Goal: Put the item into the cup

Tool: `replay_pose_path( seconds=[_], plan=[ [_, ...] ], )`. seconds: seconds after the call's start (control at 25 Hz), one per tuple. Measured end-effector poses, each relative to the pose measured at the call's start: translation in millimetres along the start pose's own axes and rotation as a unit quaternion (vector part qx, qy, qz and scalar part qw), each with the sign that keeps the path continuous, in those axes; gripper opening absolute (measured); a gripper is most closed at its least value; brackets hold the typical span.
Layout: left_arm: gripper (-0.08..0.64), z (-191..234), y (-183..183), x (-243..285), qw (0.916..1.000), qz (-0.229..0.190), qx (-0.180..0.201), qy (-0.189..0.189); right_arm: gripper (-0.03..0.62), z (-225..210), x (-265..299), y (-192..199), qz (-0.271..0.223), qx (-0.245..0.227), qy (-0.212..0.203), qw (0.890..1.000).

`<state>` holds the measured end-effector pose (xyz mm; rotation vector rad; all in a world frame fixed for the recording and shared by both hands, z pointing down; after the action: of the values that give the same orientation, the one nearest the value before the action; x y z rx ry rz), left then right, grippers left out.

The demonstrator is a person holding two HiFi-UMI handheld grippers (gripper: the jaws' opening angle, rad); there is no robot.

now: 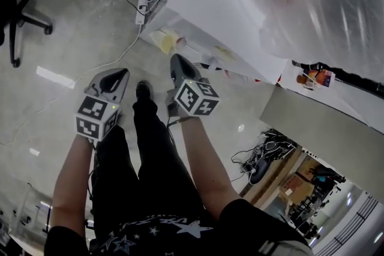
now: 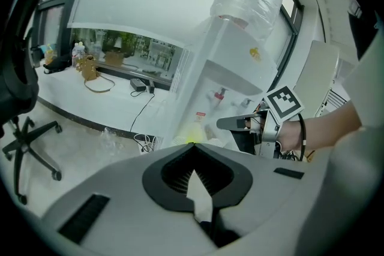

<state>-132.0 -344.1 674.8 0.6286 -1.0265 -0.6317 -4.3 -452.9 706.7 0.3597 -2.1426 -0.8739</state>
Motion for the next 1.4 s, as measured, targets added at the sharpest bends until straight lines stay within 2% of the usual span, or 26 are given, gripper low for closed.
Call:
replay_pose_path(
  seconds=[0.52,0.88,1.24,1.28,1.32,1.4],
  plan=[
    [0.003,22,17,14,0.9993,0.005,-0.033,-0.017,0.002,-16,33,3,0.011,-0.004,0.005,1.0],
    [0.003,26,19,14,0.9993,0.006,-0.032,-0.017,0.002,-16,40,7,0.009,-0.023,0.024,0.999],
    [0.003,27,20,11,0.9995,0.011,-0.027,-0.012,0.006,-16,40,10,0.005,-0.022,0.034,0.999],
    [0.003,26,19,10,0.9995,0.012,-0.026,-0.011,0.016,-15,40,10,0.004,-0.018,0.033,0.999],
    [0.003,26,19,10,0.9996,0.012,-0.024,-0.01,0.07,-14,39,10,0.003,-0.013,0.032,0.999],
    [0.003,25,19,8,0.9997,0.014,-0.02,-0.008,0.075,-12,38,10,0.001,-0.005,0.03,1.0]
  ],
)
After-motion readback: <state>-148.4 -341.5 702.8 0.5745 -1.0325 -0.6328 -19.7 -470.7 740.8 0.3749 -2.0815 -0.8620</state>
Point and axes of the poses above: the fingertips, and each gripper's own axes: x forward along the fingers, z to its left, y out of its underside, the point moved 2 cm from there along -x, backward along the fingers, and after that the axes turned 3 degrees about -z, right-handed, at the moved point
